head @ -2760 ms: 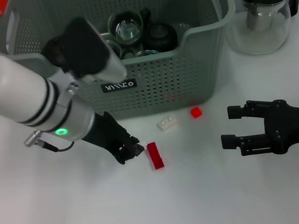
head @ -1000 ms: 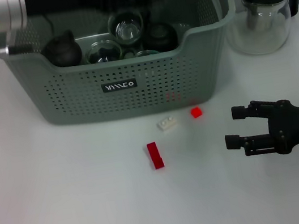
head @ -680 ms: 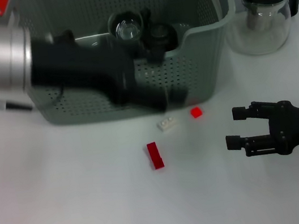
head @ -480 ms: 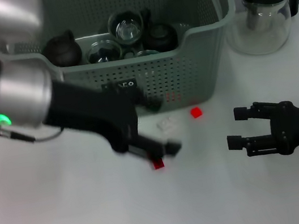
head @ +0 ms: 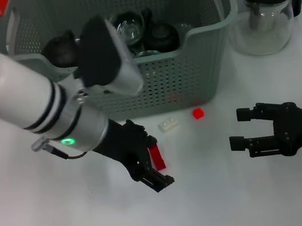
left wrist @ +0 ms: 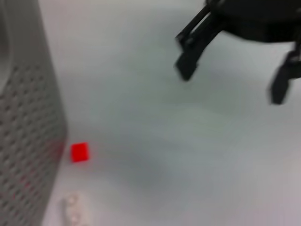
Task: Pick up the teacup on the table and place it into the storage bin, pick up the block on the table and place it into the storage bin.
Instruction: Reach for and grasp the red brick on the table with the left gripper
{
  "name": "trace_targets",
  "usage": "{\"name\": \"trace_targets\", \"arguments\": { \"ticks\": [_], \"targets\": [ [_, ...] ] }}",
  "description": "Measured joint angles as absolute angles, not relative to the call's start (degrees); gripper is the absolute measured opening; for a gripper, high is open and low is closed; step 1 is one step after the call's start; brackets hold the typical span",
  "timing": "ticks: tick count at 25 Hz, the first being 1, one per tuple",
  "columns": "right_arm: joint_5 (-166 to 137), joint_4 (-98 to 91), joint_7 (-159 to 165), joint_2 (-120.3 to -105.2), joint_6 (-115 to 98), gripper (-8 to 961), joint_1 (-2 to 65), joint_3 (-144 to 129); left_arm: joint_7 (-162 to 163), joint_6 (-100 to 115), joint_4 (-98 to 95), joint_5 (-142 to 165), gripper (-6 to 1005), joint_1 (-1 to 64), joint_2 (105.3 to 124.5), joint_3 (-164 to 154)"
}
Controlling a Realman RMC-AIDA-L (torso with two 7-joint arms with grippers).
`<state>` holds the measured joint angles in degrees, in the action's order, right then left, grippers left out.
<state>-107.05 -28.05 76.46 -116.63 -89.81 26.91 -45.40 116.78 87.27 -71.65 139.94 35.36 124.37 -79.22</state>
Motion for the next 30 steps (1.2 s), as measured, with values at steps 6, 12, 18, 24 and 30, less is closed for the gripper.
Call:
{"name": "trace_targets", "arguments": {
  "ticks": [6,12,18,24,30],
  "targets": [
    [-107.05,-27.95,76.46,-116.71,-89.72,916,26.89,-45.62,124.71,81.42,-66.31,145.31,936,39.61,124.37,-84.37],
    [-107.05,-27.85,76.27,-116.74,-89.72,916,26.89,-45.70,127.83,76.43,-61.70,147.60,935,42.51,124.42,-87.99],
    [-107.12,-27.85,76.03,-116.80,-89.73,916,26.69,-45.70,129.14,72.18,-59.39,149.74,934,43.37,124.53,-90.84],
    [-107.14,-27.85,75.99,-116.81,-89.74,916,26.46,-45.70,129.52,70.66,-57.17,149.82,917,44.37,124.56,-92.60],
    [-107.14,-27.56,75.86,-116.66,-89.72,916,26.35,-45.63,129.58,70.25,-57.06,149.53,891,44.40,124.62,-94.20]
  ]
}}
